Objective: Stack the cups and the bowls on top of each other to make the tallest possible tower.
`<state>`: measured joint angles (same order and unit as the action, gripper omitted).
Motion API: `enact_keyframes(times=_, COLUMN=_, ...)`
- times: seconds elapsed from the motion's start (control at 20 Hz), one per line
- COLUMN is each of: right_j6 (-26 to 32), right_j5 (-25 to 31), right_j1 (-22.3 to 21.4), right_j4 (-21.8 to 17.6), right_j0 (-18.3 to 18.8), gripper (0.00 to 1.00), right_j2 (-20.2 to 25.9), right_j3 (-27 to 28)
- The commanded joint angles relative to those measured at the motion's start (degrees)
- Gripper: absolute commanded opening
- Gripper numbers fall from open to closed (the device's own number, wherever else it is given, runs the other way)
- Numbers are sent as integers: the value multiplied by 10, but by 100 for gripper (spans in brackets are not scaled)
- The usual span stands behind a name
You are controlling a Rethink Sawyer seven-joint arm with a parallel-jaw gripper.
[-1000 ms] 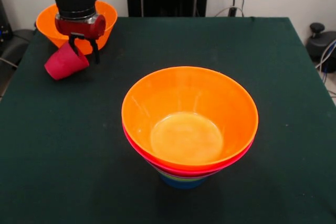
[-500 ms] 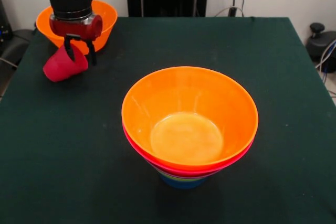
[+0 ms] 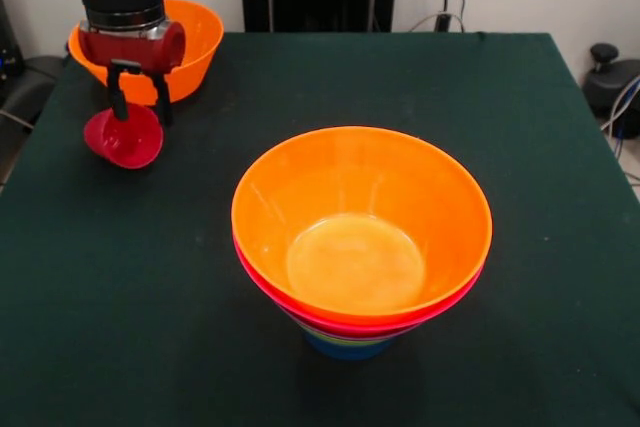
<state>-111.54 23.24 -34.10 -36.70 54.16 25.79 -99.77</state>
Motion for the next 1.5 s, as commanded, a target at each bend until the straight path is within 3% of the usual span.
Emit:
enact_keyframes(times=0.05, right_j6=160, right_j5=89, right_j1=-3, right_j4=-23, right_j0=12, gripper=100, right_j2=50, right_j3=46)
enact_keyframes(times=1.0, right_j6=153, right_j5=58, right_j1=102, right_j4=-70, right_j0=6, gripper=100, right_j2=68, right_j3=121)
enact_keyframes(times=1.5, right_j6=83, right_j5=74, right_j1=86, right_j4=-64, right_j0=-39, gripper=100, right_j2=35, right_j3=125)
